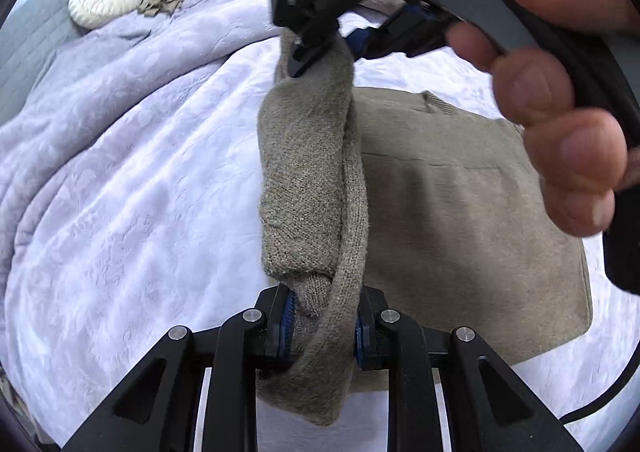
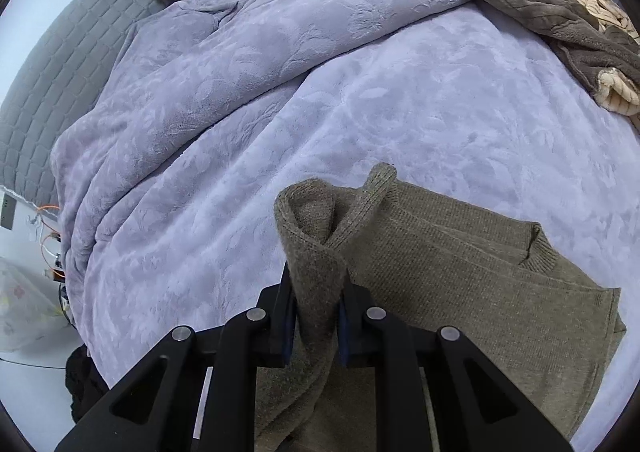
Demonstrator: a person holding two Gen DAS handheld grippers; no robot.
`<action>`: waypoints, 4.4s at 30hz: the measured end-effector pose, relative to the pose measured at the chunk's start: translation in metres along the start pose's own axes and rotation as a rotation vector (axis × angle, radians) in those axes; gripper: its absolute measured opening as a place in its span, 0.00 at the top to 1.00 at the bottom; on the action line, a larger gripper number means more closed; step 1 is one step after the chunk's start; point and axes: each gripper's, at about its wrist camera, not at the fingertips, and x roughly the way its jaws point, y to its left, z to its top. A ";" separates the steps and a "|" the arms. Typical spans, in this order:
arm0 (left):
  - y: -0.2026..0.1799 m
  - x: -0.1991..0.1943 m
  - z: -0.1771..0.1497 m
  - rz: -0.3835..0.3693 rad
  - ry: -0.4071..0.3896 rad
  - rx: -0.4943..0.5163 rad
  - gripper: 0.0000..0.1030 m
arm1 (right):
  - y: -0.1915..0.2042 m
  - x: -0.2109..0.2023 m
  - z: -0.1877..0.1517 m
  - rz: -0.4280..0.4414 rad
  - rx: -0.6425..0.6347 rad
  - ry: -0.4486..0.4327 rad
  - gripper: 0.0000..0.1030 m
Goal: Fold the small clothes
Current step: 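Lift the side edge with both tools and fold it over the other half, then lay the folded edge down and open both tools, then withdraw both open tools and move them to the sweater's folded edge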
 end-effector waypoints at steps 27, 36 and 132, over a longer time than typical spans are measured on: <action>-0.126 0.009 -0.020 0.130 0.013 0.263 0.77 | -0.135 -0.065 -0.056 0.124 0.048 -0.137 0.84; -0.162 0.004 -0.024 0.120 0.018 0.333 0.77 | -0.179 -0.085 -0.078 0.137 0.097 -0.179 0.84; 0.016 0.027 -0.012 -0.276 0.102 0.051 0.10 | -0.139 -0.111 -0.233 0.050 0.019 -0.190 0.47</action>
